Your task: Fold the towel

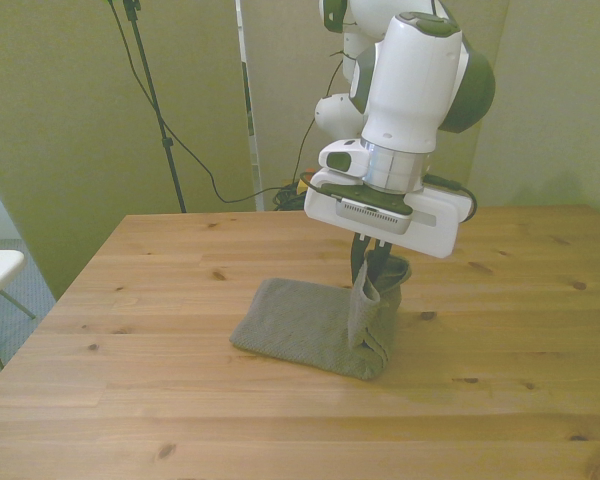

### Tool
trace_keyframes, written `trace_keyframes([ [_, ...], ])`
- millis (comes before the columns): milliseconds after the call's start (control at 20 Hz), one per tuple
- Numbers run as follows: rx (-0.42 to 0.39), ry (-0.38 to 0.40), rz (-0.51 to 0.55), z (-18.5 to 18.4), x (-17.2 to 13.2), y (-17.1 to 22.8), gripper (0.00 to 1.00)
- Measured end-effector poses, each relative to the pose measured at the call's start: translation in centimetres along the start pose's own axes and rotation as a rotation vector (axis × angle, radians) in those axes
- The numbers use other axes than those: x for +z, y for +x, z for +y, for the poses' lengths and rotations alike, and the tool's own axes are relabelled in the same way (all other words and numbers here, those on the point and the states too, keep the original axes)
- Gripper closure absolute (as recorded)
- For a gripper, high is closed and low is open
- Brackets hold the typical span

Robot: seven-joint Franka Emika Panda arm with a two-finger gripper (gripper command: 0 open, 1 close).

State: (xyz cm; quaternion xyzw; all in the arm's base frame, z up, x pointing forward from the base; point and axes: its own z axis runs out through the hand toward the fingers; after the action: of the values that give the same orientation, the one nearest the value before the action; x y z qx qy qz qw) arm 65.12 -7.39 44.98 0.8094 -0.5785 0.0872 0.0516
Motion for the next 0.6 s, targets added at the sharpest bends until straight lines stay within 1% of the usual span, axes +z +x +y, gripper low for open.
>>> trace_keyframes([
  [300, 0.027, -0.003, -0.002, 2.6, 0.8, 1.8, 1.00],
  [600, 0.051, 0.003, -0.011, 4.8, 0.6, 3.8, 1.00],
])
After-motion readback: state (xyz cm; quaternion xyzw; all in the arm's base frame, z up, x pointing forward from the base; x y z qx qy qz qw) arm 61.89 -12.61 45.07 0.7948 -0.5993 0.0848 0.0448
